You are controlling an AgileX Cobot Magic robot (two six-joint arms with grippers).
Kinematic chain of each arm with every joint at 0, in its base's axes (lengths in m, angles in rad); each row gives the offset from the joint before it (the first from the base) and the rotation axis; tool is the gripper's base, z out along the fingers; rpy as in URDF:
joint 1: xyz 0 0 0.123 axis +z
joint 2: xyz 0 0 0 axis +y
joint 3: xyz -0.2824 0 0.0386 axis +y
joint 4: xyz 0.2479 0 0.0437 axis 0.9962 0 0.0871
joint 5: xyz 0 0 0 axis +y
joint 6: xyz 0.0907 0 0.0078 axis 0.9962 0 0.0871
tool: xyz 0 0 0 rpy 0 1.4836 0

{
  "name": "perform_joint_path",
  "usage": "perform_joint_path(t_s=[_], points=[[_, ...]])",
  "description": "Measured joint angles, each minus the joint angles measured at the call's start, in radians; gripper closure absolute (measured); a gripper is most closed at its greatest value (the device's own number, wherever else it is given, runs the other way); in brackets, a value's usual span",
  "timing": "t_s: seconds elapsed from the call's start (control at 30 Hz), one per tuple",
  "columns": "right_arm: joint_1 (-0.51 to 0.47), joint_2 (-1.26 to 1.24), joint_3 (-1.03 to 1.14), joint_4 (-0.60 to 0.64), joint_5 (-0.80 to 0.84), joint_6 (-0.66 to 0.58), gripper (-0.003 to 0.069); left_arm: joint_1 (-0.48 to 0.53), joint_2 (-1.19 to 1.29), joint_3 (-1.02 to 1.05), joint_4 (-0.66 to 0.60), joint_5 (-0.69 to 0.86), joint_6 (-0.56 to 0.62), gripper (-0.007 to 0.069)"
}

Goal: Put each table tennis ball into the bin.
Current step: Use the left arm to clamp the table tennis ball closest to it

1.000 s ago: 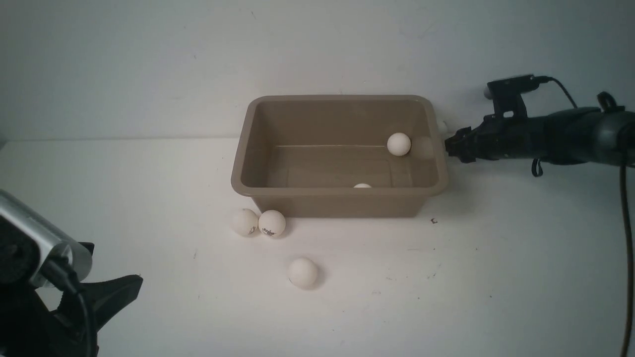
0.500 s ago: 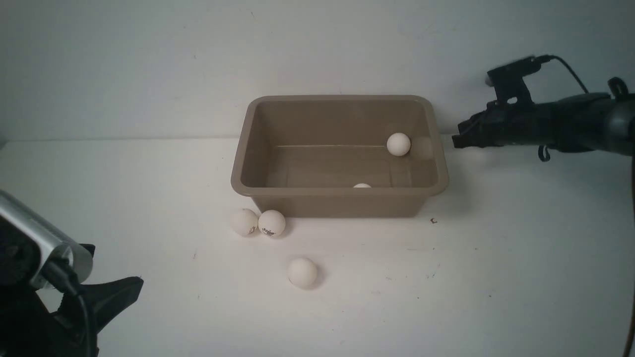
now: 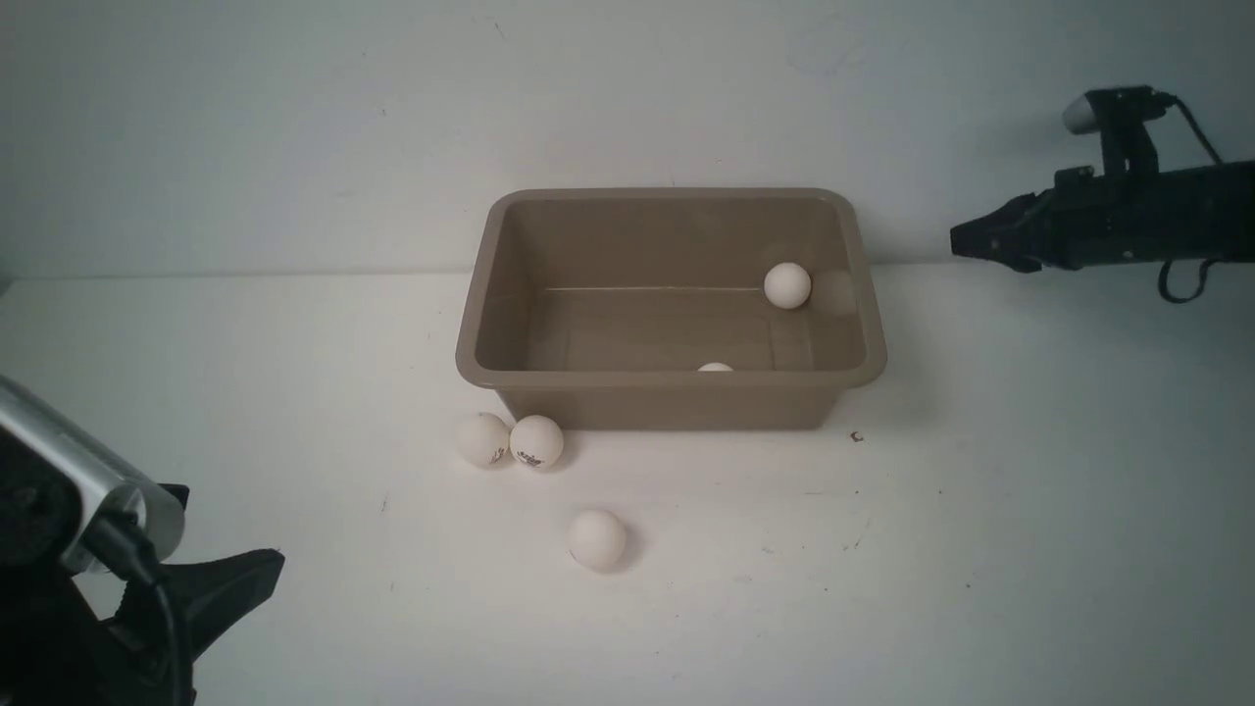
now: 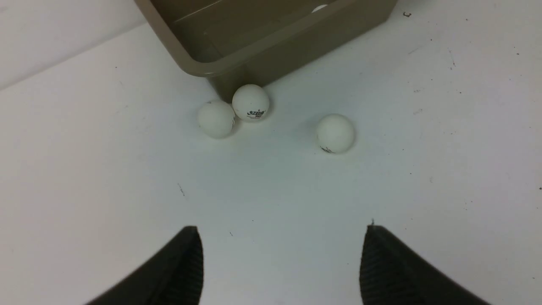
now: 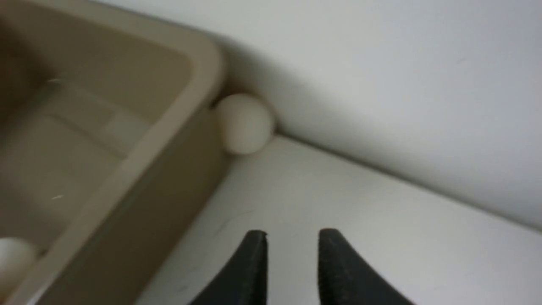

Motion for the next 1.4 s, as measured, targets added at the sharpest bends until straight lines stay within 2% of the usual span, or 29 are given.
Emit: perform_joint_path(t_s=[0.13, 0.27, 0.63, 0.8, 1.0, 1.2, 1.33, 1.4], points=[[-0.001, 0.0, 0.0, -0.005, 0.068, 0.014, 0.0368, 0.0, 0.0, 0.0, 0.0, 0.0, 0.0, 0.0176], [-0.001, 0.0, 0.0, -0.005, 0.084, 0.017, 0.0335, 0.0, 0.0, 0.0, 0.0, 0.0, 0.0, 0.0176], [-0.001, -0.009, 0.0, 0.015, 0.113, 0.019, 0.0326, 0.0, 0.123, 0.0, -0.055, 0.041, -0.072, 0.0176], [0.004, -0.018, 0.0, 0.028, 0.114, 0.018, 0.0326, 0.0, 0.192, 0.0, -0.089, 0.032, -0.014, 0.0176], [0.041, -0.019, 0.0, 0.028, 0.122, 0.028, 0.0326, 0.0, 0.232, 0.0, -0.227, -0.001, 0.113, 0.0176], [0.064, -0.055, 0.0, 0.027, 0.122, 0.034, 0.0326, 0.0, 0.326, 0.0, -0.299, -0.014, 0.212, 0.0174], [0.065, -0.1, 0.0, 0.021, 0.121, 0.041, 0.0326, 0.0, 0.436, 0.0, -0.395, -0.026, 0.305, 0.0174], [0.065, -0.125, 0.0, 0.011, 0.119, 0.043, 0.0326, 0.0, 0.506, 0.0, -0.481, -0.026, 0.389, 0.0174]])
